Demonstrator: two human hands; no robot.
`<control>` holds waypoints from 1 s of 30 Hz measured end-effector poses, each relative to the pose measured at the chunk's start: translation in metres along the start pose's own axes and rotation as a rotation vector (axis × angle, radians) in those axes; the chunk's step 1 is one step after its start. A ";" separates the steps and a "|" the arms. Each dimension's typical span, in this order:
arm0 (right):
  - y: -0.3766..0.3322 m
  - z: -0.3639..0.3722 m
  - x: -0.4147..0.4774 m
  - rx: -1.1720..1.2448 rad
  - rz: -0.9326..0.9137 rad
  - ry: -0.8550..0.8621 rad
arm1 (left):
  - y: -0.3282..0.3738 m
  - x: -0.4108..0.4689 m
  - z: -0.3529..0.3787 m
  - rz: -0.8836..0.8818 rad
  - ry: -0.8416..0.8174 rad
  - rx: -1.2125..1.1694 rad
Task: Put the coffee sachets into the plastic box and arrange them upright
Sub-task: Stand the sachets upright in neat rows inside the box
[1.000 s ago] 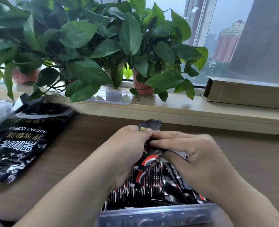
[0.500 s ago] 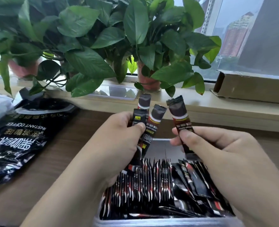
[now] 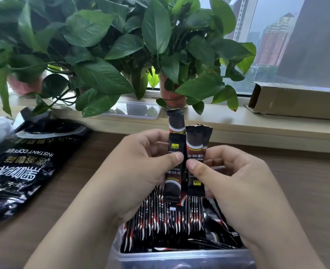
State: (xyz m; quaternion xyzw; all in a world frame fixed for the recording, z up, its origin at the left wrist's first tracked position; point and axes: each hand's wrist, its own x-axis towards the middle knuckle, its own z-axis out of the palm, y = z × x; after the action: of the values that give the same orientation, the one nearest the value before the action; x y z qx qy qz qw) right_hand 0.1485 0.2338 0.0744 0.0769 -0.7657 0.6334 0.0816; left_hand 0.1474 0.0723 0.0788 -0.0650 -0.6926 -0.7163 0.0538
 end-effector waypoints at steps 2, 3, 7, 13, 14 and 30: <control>0.000 -0.004 0.001 0.018 -0.007 0.009 | 0.002 -0.001 -0.002 0.036 0.038 0.033; 0.000 -0.007 0.002 0.030 -0.005 0.022 | 0.003 0.000 -0.004 0.064 0.070 0.046; -0.008 -0.020 0.001 0.176 0.010 -0.091 | 0.010 -0.002 -0.006 0.103 0.153 -0.018; -0.003 -0.002 -0.002 0.136 -0.046 -0.116 | 0.010 -0.008 0.006 0.020 0.104 -0.090; -0.003 0.000 -0.002 0.108 -0.068 -0.074 | 0.009 -0.008 0.006 0.017 0.109 -0.098; 0.005 0.001 -0.001 -0.354 -0.295 0.000 | 0.012 -0.013 0.012 -0.050 -0.107 -0.103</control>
State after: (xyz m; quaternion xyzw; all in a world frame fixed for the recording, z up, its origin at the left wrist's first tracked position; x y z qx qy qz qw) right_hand 0.1484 0.2339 0.0688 0.1725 -0.8452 0.4706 0.1855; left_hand 0.1626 0.0836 0.0884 -0.0885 -0.6582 -0.7476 -0.0047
